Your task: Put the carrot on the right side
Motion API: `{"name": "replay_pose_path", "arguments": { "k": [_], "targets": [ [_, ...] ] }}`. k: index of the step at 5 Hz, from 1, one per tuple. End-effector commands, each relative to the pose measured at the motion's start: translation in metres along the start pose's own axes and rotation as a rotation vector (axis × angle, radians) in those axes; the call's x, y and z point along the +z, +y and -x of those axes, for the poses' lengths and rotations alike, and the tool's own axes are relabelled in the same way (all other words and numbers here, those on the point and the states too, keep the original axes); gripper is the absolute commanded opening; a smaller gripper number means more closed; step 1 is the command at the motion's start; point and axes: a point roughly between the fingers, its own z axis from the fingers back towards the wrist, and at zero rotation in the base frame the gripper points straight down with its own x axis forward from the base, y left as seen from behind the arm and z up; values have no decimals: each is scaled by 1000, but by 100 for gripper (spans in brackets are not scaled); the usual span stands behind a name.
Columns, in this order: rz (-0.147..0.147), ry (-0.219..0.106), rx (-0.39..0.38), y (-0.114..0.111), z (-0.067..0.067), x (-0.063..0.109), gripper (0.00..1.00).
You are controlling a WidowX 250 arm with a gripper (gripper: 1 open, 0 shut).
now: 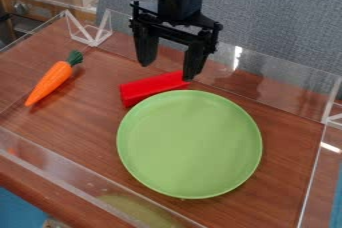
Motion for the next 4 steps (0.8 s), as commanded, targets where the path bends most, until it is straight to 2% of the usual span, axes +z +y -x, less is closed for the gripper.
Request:
{"name": "replay_pose_path", "arguments": {
  "k": [1, 2, 4],
  "targets": [
    [6, 20, 19, 13, 0, -9, 100],
    [11, 8, 83, 58, 2, -17, 100],
    [17, -63, 174, 154, 10, -28, 100]
  ]
}}
